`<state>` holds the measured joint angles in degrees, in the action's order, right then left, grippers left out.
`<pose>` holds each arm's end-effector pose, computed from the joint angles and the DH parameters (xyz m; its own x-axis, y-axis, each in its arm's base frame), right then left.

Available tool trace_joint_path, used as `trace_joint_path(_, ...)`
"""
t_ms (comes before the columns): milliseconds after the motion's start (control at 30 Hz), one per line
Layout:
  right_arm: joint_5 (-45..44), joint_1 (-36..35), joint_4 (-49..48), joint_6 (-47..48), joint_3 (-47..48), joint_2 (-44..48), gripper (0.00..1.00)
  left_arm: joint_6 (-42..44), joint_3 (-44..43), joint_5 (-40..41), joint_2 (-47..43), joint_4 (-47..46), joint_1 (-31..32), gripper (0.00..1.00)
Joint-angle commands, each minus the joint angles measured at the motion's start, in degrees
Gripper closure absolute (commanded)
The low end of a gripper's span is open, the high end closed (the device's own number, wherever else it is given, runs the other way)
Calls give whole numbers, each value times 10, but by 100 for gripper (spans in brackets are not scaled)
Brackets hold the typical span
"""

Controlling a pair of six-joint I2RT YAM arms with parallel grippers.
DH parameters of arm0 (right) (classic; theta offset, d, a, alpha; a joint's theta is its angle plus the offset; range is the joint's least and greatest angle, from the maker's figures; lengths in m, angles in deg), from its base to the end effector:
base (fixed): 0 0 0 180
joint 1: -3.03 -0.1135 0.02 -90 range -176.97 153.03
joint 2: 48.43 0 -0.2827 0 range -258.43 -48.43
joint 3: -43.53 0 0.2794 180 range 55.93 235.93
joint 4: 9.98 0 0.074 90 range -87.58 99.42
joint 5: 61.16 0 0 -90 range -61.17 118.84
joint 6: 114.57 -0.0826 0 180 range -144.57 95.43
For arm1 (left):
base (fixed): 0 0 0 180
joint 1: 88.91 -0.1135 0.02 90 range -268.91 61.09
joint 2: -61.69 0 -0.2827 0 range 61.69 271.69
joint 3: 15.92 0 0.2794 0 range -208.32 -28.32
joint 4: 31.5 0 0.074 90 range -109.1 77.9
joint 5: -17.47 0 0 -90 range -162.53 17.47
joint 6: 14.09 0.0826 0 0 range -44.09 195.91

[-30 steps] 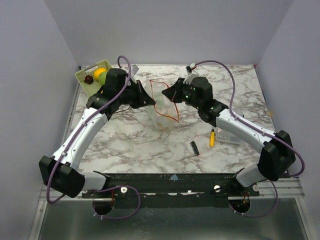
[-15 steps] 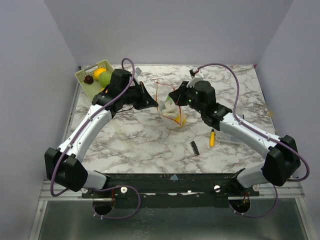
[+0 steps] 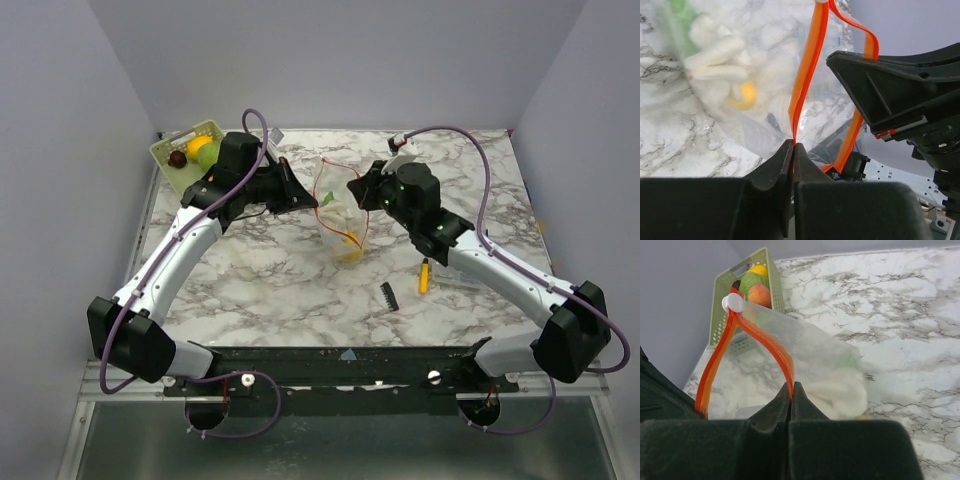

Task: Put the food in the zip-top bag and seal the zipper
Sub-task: Adjust the zipper food storage bag at the center of the board.

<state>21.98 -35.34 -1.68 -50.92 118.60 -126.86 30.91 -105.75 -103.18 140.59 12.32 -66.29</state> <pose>0.3158 0.2375 0.3426 -0.3748 0.2653 -0.8883 -0.3997 0.8183 0.4131 0.3177 -0.1780 0.3651 -0.8678 -0.2974 -0.3980 0.1589 0.5928 -0.7895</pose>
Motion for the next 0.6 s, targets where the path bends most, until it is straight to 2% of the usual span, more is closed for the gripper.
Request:
trace_joint_path(0, -26, -3, -7, 18, -9, 17, 100, 15, -24, 5, 7, 6, -4, 85)
trace_joint_path(167, -30, -2, -8, 24, -16, 18, 99, 48, -27, 36, 0, 16, -15, 39)
trace_joint_path(233, -30, -2, -8, 24, -18, 18, 99, 61, -24, 50, -8, 17, -25, 29)
trace_joint_path(400, -25, -2, -14, 26, -25, 16, 99, 86, 7, 97, -35, 8, -83, 16)
trace_joint_path(567, -22, -2, -19, 26, -28, 14, 99, 133, 11, 164, -21, 28, -157, 11)
